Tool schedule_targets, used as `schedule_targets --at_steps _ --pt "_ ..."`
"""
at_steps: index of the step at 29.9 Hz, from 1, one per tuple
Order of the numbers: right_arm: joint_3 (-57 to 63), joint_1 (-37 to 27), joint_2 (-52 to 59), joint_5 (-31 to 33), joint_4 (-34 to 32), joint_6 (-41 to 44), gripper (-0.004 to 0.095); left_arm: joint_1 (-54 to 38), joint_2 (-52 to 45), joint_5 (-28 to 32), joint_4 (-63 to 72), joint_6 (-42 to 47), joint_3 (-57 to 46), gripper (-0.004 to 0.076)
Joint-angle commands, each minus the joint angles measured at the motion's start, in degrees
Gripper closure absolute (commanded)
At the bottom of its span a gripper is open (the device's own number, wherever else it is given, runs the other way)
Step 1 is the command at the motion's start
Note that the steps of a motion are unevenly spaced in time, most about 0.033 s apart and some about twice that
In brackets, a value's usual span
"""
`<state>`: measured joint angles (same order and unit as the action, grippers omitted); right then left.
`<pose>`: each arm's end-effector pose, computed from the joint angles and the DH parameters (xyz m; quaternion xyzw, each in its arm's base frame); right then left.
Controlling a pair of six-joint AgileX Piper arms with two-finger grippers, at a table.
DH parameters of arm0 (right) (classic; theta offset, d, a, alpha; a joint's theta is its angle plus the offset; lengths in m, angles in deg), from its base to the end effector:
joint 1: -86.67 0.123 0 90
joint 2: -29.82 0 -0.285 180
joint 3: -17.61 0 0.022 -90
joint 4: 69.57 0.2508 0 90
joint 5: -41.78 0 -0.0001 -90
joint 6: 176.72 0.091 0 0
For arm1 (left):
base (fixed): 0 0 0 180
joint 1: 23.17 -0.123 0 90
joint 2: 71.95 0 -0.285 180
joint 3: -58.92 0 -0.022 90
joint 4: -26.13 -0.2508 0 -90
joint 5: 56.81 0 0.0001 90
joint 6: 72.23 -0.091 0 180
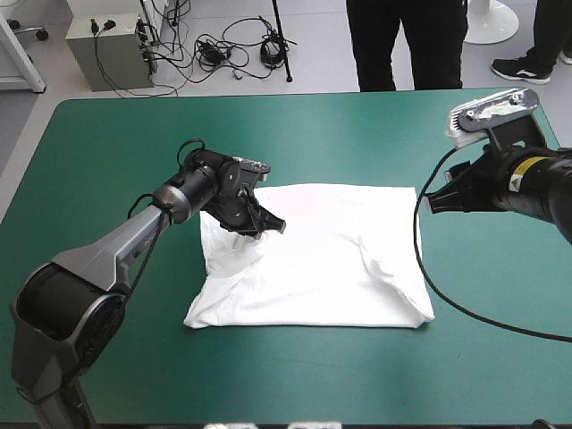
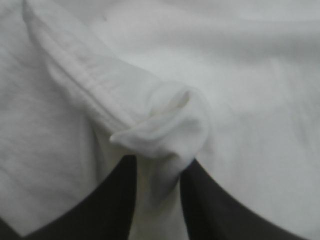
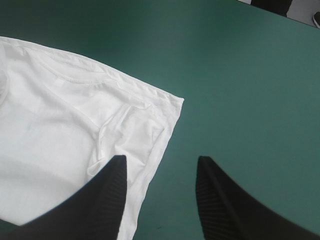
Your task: Fold the cloth
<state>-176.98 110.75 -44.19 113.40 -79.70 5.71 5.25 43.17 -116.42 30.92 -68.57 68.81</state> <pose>0.1834 0.0653 0.4848 -0.1610 0.8922 0.0092 0.4219 0.3421 -0.1926 0.2488 0.1965 0.9708 -0.0734 0.1160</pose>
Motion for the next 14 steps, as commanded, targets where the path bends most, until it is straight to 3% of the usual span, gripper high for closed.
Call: schedule_targets --at_steps 1,4,7,14 --pt "-1.5 0.1 1.3 -0.1 -2.3 -0.4 0.0492 0.1 -6.2 -4.1 -1.3 -0.6 4.2 0.0276" --pt "-1.5 0.1 1.8 -0.1 -3.7 -0.3 0.0491 0.1 -9.1 -8.9 -5.3 -0.3 4.9 0.0165" --pt "-1.5 0.1 2.4 -0.1 -6.8 1.0 0.0491 0.1 -12.9 -14.4 -8.9 -0.1 4.9 0.0160" --pt "3.6 0.1 5.8 -0.1 -4.5 4.8 0.0492 0.7 -27.4 -14.2 -6.5 7.2 -0.9 0.0160"
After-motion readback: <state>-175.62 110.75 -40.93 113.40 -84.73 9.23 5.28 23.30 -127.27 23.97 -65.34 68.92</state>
